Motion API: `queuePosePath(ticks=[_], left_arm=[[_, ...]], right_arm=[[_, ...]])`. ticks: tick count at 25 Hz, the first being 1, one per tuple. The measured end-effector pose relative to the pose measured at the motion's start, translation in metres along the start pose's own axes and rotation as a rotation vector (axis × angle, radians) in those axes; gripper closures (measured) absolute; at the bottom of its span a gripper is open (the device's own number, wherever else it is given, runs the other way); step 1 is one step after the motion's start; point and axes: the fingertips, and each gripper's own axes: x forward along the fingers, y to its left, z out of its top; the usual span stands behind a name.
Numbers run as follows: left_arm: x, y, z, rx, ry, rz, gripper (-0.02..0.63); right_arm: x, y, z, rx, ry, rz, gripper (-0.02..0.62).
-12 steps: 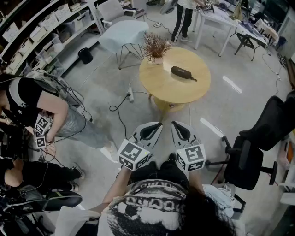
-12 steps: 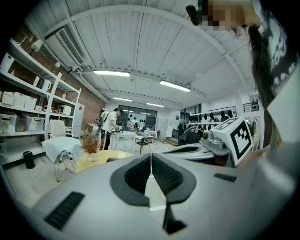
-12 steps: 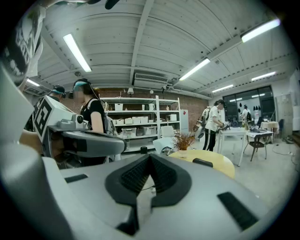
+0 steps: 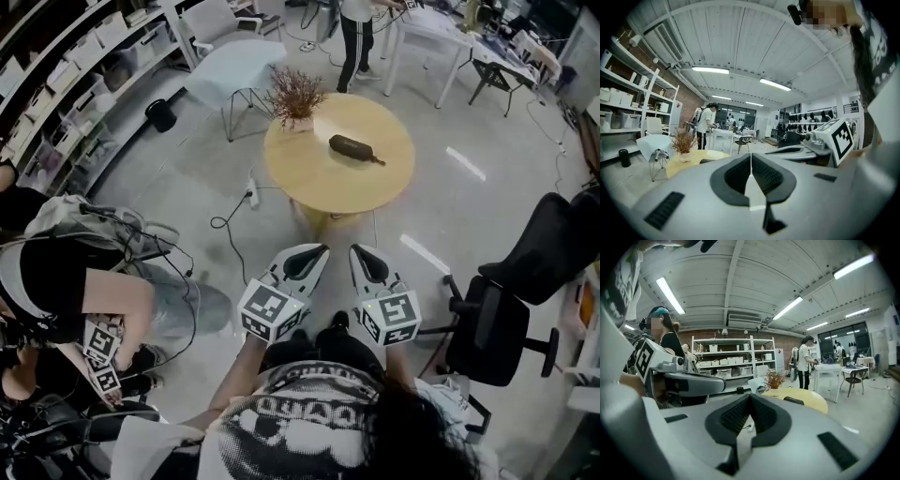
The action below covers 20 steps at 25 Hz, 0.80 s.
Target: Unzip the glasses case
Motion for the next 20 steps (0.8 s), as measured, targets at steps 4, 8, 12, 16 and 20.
queuePosePath(ticks=[4,8,12,16,20], left_arm=[[0.042,-0.007,0.004,0.002,-0.005,-0.002,0.591],[0.077,-0.011,0.006,0.013,-0.004,0.004,0.591],[0.101,-0.017,0.000,0.019,0.013,0.013,0.591],[0.112,-0.017,-0.007,0.026,0.047,0.032,0.591],[0.119,-0.005,-0.006,0.034,0.067,0.056,0.591]], right_arm=[[-0.004,-0.040,0.001,-0.002,-0.001,0.002,0.595],[-0.005,-0.073,-0.004,0.002,0.000,0.012,0.595],[-0.004,-0.096,-0.014,0.019,0.004,0.025,0.595],[0.000,-0.109,-0.022,0.046,0.003,0.047,0.595],[0.015,-0.117,-0.024,0.065,0.007,0.069,0.595]])
